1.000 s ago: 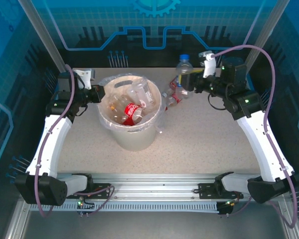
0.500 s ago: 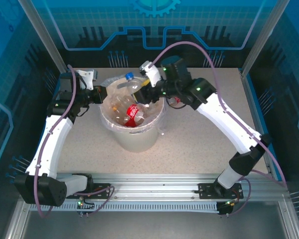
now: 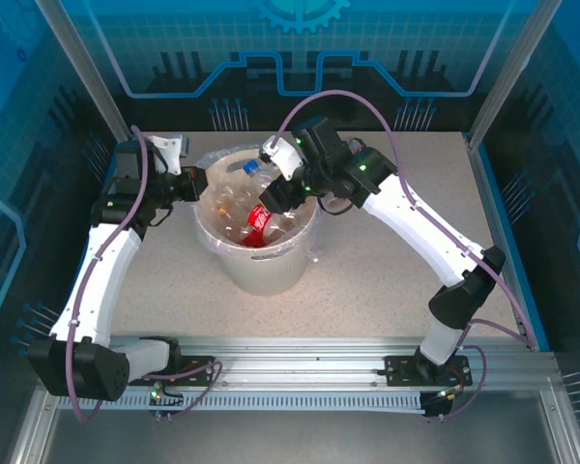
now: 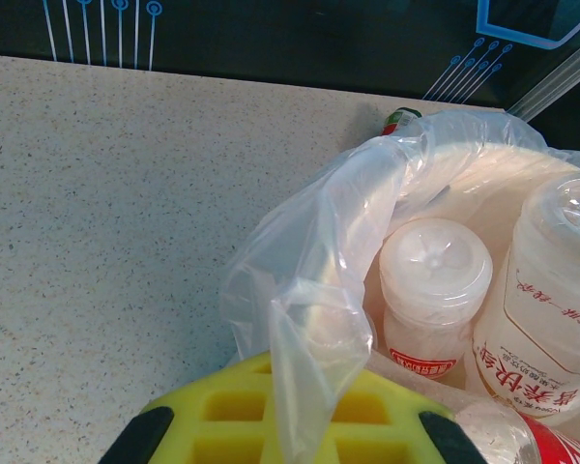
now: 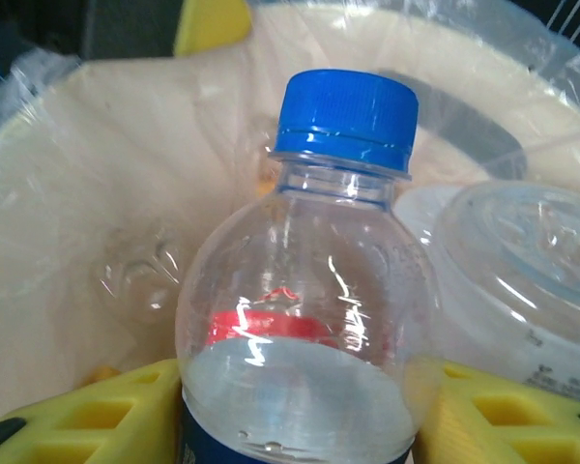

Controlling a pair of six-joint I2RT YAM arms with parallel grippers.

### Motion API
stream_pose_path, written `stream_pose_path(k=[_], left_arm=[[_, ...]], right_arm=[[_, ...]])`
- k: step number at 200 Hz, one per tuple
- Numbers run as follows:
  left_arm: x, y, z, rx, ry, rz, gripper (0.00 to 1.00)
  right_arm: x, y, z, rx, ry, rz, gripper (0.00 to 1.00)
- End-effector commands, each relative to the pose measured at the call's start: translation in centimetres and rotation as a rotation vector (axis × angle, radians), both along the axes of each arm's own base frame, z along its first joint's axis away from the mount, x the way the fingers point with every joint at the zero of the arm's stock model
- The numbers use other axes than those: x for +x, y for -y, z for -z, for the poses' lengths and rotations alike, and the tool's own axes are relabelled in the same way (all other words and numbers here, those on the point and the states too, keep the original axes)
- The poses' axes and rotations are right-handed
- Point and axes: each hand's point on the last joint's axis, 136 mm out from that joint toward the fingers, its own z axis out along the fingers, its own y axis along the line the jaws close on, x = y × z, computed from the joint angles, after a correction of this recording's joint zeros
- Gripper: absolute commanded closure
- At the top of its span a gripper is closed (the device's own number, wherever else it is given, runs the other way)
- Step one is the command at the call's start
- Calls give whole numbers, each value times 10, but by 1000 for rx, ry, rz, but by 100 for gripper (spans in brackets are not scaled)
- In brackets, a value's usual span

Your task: Put the plastic bottles in the bin

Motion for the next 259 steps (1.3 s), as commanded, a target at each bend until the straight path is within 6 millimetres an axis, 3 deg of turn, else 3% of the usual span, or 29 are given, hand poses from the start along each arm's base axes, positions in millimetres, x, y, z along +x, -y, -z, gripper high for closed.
stream_pose_path(k=[1,40,76,97,117,162,190,213,240,259], left_arm=[[-17,13,12,-22,-66,61,100],[-17,14,13,-24,-67,64,100],[-16,14,13,-24,-69,64,100],[-16,14,14,-24,-71,64,100],[-16,14,14,-23,-71,64,100],[-16,14,14,-23,-70,62,100],[-17,13,12,-22,-67,61,100],[-16,14,13,-22,-69,61,100],[-16,14,15,-21,-72,62,100],[-17,13,14,-18,-70,60,100]], right_arm=[[-7,13,26,-165,-32,-31,42],[-6,10,28,-182,-48,-44,28],[-2,13,-13,-114,57,-21,20],[3,17,-34,-77,106,1,20],[4,14,-40,-50,108,1,24],[12,2,-2,-88,-5,1,39],[4,-4,30,-117,-118,-22,44],[-2,-7,40,-101,-140,-22,46],[2,-5,9,-33,-62,-8,44],[3,-6,-24,57,-9,3,34]])
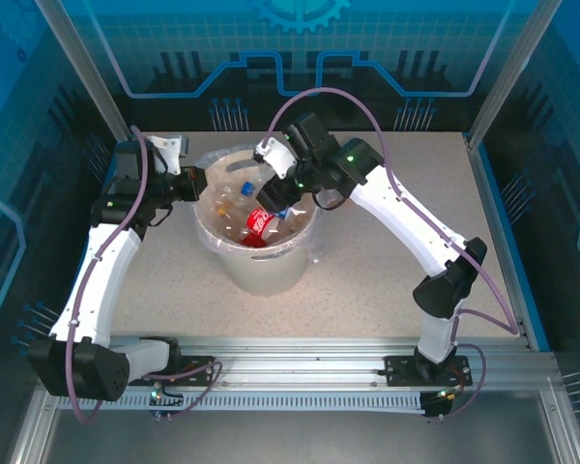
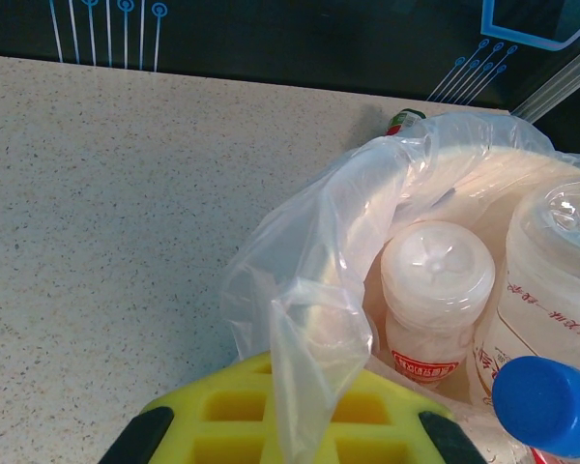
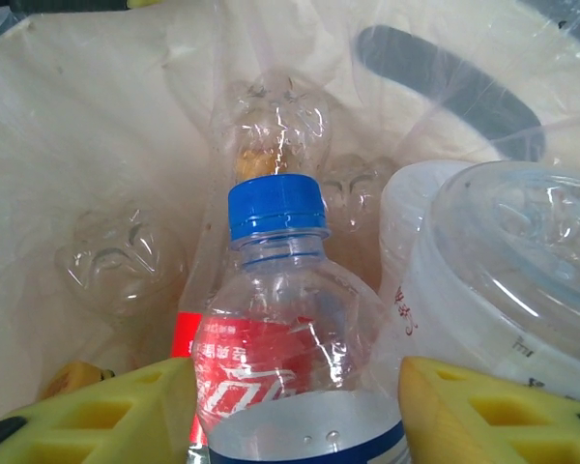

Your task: Put the plastic bottles in the bin

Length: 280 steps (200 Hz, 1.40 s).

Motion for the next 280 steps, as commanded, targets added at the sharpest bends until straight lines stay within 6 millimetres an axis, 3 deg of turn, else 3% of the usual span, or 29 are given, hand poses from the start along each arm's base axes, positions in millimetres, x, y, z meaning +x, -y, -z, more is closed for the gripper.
stream_pose_path(k=[1,23,53,79,113,148,186,223,252,280], left_arm=[[-17,14,14,-22,-71,67,100],[-18,13,13,-17,-66,64,100],[-18,13,13,-12,-67,61,100],[-17,10,13,-5,-65,47,100],[-15,5,13,-4,-65,22,100],[-12,4,15,-22,-73,18,100],[-11,4,19,-21,-86,16,100],[-10,3,21,-15,-89,13,100],[-9,1,23,-9,-95,9,100],[-10,0,25,1,-97,7,100]], right_arm=[[-4,2,-36,104,43,7,34],[2,12,-62,173,100,66,28],[20,43,-67,217,104,205,25],[36,78,-70,302,99,339,25],[58,143,-60,416,88,563,24],[83,206,-17,438,11,793,20],[112,246,44,446,-87,1010,10],[135,252,104,440,-167,1126,0],[149,251,147,435,-225,1199,0],[160,238,184,404,-282,1216,0]])
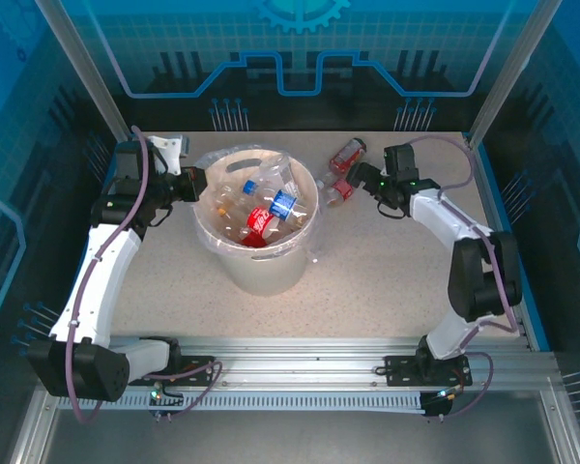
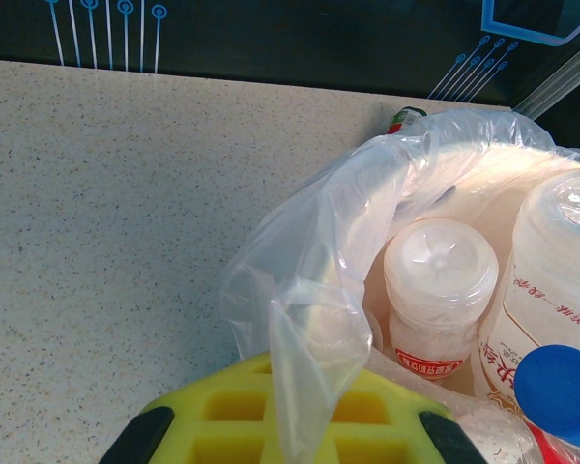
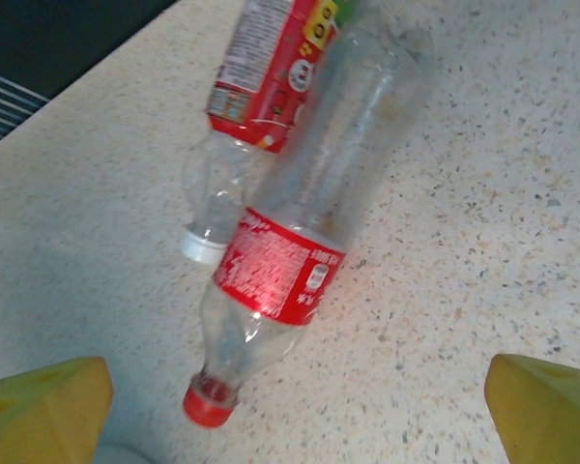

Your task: Put the plastic bottles in the bin

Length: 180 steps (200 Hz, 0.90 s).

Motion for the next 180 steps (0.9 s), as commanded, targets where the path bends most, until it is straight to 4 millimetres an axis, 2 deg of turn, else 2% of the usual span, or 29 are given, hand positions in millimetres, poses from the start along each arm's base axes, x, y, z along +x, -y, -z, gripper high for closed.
stream_pose_path(k=[1,47,81,135,180], left_arm=[[-9,1,25,-12,-104,2,100],[-8,2,27,-22,-111,9,100],[-7,2,29,-20,-116,7,100],[-7,2,30,-20,-118,8,100],[-8,2,29,-21,-115,7,100]], right_arm=[[17,-12,14,28,12,41,0],[33,-42,53,41,-64,-10,0],[47,-54,70,42,-91,-26,0],[56,-51,95,-11,-137,-23,0],[48,-35,100,-39,-133,-23,10]])
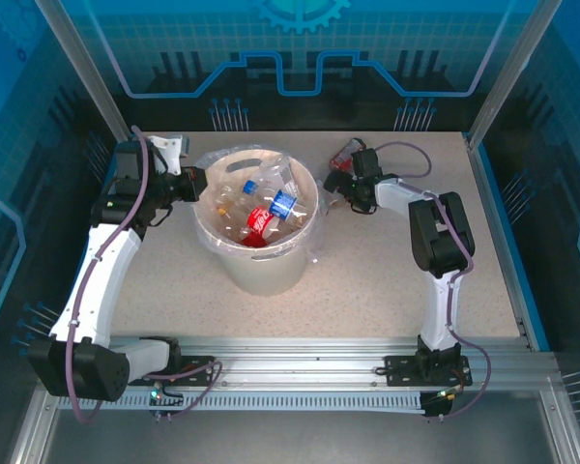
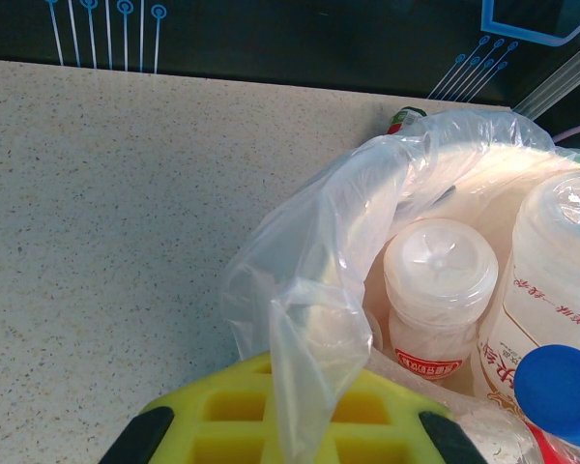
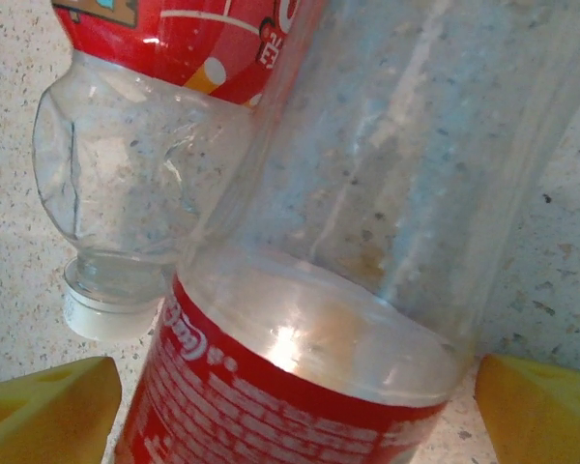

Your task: Put the plastic bottles in the bin

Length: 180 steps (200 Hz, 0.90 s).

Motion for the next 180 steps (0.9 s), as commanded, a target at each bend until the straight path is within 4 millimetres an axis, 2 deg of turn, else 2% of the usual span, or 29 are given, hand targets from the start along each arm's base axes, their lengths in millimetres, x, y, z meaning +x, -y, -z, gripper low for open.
stream_pose_path(k=[1,32,111,180], left_arm=[[-8,2,29,-20,-115,7,100],[-8,2,27,-21,-109,9,100],[-9,3,26,-23,-107,10,100],[-8,4,27,-28,-112,14,100]], right_arm=[[-4,15,4,-41,4,3,11],[-12,27,-2,-62,24,-19,16],[-50,84,-9,-95,11,-1,30],[-73,99,-16,-129,7,-42,39]])
